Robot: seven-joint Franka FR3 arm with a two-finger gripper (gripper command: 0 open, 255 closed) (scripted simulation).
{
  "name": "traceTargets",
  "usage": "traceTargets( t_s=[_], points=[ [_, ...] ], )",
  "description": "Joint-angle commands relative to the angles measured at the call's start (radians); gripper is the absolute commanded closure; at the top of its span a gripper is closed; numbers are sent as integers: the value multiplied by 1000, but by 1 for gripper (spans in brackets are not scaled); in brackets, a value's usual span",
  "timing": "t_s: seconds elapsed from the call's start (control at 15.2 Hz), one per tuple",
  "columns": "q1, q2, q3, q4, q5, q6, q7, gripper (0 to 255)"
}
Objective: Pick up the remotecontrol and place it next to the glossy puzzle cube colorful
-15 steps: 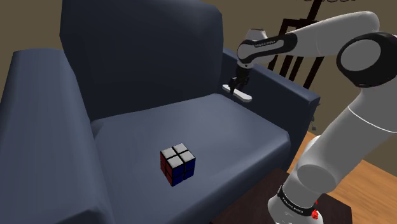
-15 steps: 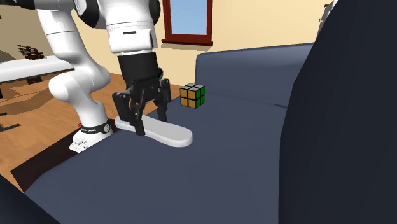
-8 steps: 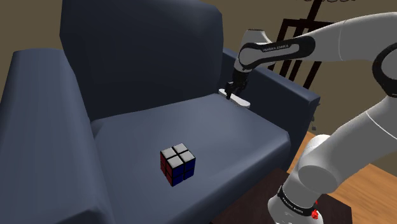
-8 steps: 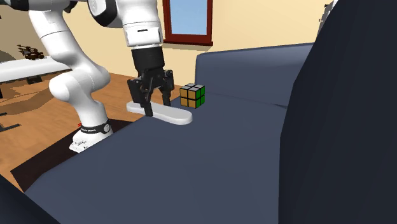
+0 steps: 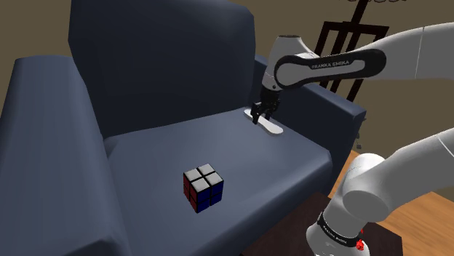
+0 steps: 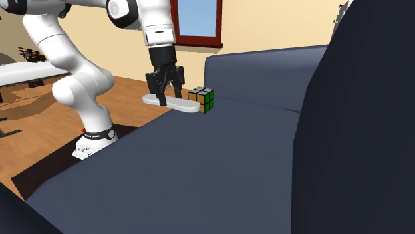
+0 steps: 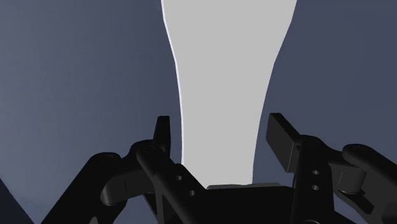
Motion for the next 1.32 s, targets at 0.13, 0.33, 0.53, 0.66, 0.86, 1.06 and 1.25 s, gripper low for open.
traceTargets(
  t_s=[0.13, 0.33, 0.53, 0.66, 0.86, 1.06, 1.25],
  points=[
    [34, -70, 82, -46, 27, -33, 98, 255],
    [65, -107, 144, -72, 55, -50, 171, 255],
    [98, -133, 208, -86, 88, -66, 244, 255],
    [121, -143, 251, -90, 111, -76, 293, 255],
    [155, -149, 315, -86, 146, -89, 368, 255],
    [187, -142, 381, -72, 180, -99, 443, 255],
    [191, -137, 391, -94, 185, -72, 453, 255]
  ],
)
